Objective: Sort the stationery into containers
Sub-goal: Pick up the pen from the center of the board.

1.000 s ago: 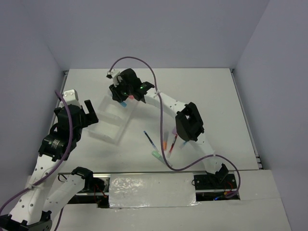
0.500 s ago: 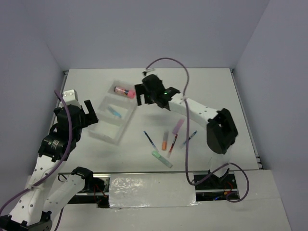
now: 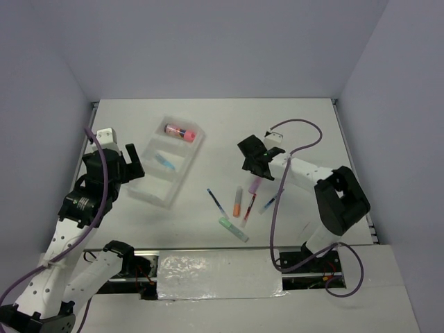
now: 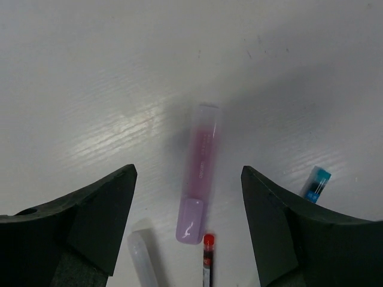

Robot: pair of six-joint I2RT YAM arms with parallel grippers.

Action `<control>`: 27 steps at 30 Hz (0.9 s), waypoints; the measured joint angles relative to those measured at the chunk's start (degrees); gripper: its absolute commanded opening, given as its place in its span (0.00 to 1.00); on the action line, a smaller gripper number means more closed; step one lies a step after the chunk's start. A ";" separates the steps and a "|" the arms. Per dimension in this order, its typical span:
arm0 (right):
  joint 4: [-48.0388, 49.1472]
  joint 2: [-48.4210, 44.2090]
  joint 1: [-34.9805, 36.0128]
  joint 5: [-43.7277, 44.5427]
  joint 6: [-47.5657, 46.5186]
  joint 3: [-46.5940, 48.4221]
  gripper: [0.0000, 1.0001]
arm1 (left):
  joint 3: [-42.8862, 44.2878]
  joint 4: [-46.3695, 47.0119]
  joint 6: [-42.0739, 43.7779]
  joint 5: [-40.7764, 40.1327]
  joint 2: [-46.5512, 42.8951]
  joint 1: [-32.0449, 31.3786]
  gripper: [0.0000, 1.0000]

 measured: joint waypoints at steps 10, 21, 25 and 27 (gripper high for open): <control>0.90 7.65 -1.68 -2.23 5.99 -1.64 0.60 | 0.00 0.02 0.02 0.50 0.17 0.00 0.99; 2.03 9.31 -2.75 -2.60 3.26 0.81 0.00 | 0.00 0.02 0.02 0.72 0.13 0.00 0.99; 7.04 9.31 -1.14 -5.84 -9.09 6.71 0.01 | 0.00 0.02 0.02 0.81 0.17 0.00 0.99; 11.56 9.75 1.25 -13.11 -19.10 11.54 0.08 | 0.00 0.02 0.02 0.85 0.28 0.00 0.99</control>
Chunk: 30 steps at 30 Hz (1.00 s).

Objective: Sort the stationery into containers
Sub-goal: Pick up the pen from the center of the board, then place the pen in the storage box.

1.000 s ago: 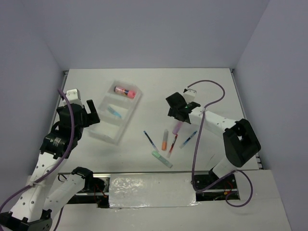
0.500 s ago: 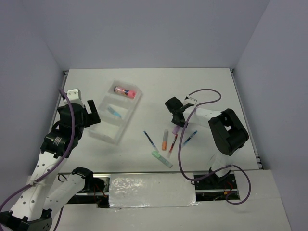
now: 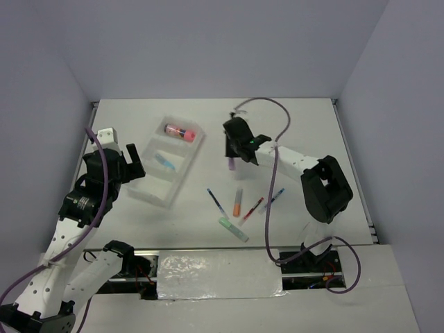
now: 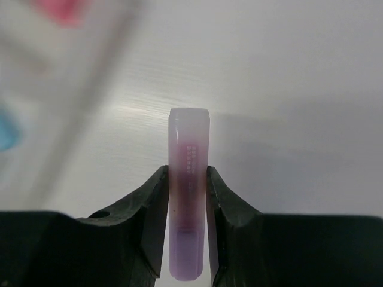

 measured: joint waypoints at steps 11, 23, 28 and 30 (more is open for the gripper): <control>4.85 26.71 16.48 -28.11 -39.19 43.56 0.10 | -0.02 0.46 0.02 0.02 -0.28 0.09 0.99; 1.07 36.41 15.08 -25.27 -45.64 54.29 0.81 | -0.02 0.50 0.17 0.61 -0.22 0.09 0.99; 1.62 36.37 15.08 -25.40 -44.26 54.23 0.87 | -0.02 0.52 0.17 0.68 -0.20 0.09 0.99; 1.29 34.91 15.08 -23.80 -41.99 52.06 0.82 | -0.02 0.57 0.20 0.72 -0.15 0.09 0.99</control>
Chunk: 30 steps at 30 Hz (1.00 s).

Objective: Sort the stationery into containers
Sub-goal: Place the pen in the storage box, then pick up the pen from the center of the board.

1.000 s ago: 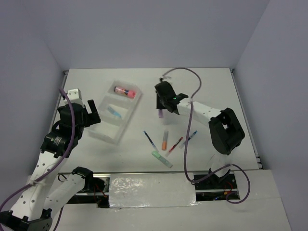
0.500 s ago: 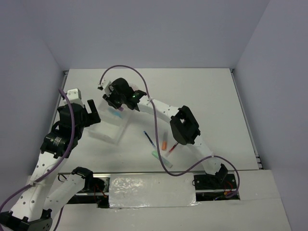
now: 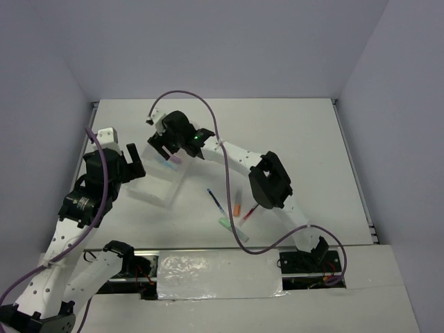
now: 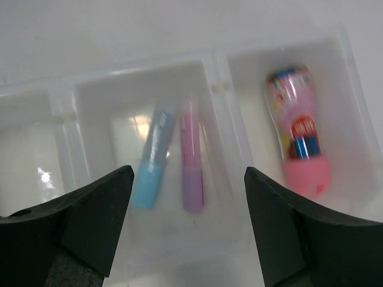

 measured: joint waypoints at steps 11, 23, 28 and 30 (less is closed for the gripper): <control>-9.42 -42.14 -0.98 31.52 39.60 -44.44 0.66 | 0.00 0.07 0.00 0.52 0.35 0.07 0.99; -12.59 -44.78 -0.17 33.99 58.80 -69.18 0.60 | 0.00 0.04 0.02 1.07 1.51 0.26 0.99; -10.47 -44.22 0.24 31.93 60.94 -71.56 0.48 | 0.00 0.04 0.07 1.22 1.88 0.28 0.99; -8.68 -42.80 0.24 30.64 61.24 -71.56 0.36 | 0.00 0.04 0.09 1.22 1.88 0.28 0.99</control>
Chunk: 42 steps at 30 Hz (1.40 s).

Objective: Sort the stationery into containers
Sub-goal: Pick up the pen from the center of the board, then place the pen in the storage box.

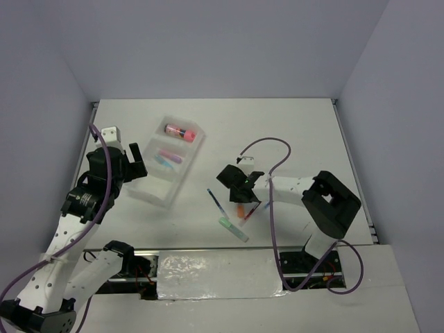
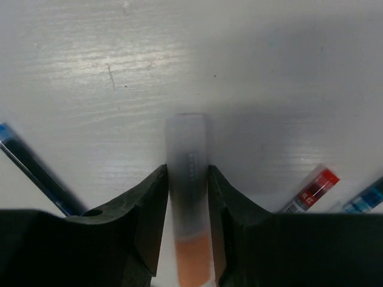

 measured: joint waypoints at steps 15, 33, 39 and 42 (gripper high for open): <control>7.17 2.84 0.00 -6.01 -17.49 11.26 0.02 | 0.00 0.00 0.96 0.00 0.04 0.00 0.99; 4.46 43.25 -0.15 -27.34 -58.05 75.95 0.92 | 0.00 0.02 0.96 -0.42 -0.11 0.04 1.00; 4.85 41.44 -0.48 -28.35 -57.68 73.16 0.99 | 0.00 0.02 0.96 -0.44 -0.13 0.07 0.99; 5.01 34.49 -0.57 -27.54 -55.69 62.90 0.96 | 0.00 0.02 0.96 -0.42 -0.13 0.09 0.99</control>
